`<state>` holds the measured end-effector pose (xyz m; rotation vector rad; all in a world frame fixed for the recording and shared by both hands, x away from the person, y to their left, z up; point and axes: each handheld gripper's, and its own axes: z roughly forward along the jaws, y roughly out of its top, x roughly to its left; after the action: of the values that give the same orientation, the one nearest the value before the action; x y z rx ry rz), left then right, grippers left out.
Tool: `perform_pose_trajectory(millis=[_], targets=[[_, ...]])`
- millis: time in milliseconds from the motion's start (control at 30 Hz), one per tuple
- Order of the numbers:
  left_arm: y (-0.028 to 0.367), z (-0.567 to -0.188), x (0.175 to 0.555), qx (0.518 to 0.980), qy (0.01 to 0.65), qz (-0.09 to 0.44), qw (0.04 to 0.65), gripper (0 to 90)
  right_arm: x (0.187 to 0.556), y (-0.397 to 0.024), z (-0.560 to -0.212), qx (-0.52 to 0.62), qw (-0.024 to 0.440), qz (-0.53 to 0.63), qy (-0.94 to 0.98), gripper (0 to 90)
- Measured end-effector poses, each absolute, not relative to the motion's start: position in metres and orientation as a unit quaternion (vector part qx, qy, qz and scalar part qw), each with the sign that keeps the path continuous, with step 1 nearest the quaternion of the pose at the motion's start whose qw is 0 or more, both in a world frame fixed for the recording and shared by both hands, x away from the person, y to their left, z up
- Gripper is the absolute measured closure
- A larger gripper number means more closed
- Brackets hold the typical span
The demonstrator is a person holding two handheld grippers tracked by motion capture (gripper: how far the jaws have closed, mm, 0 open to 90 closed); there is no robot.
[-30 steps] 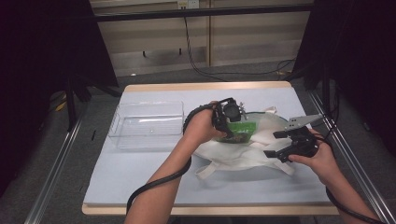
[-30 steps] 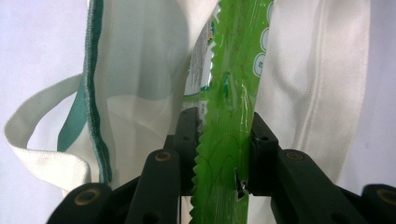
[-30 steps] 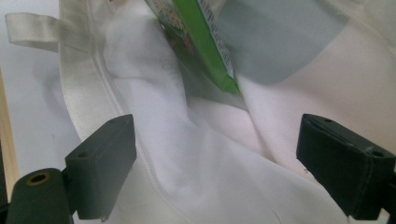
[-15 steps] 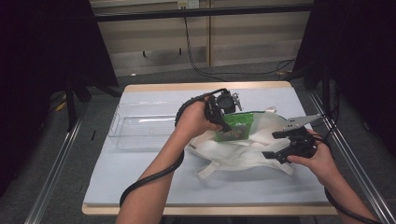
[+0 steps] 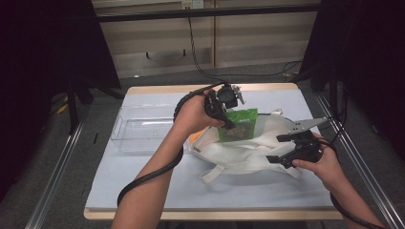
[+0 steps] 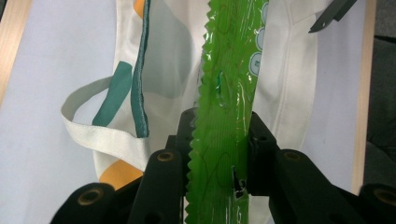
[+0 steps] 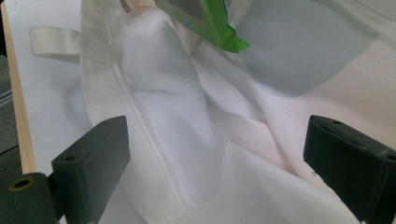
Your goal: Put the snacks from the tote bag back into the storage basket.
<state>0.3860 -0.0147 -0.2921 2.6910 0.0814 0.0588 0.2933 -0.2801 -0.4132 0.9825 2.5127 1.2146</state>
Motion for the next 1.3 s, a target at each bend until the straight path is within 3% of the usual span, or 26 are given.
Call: perform_pose_trajectory(millis=[1300], targets=[[0.009, -0.248, 0.393, 0.974, 0.050, 0.002, 0.221, 72.8, 0.288, -0.275, -0.419, 0.321, 0.078, 0.433, 0.839, 5.9]])
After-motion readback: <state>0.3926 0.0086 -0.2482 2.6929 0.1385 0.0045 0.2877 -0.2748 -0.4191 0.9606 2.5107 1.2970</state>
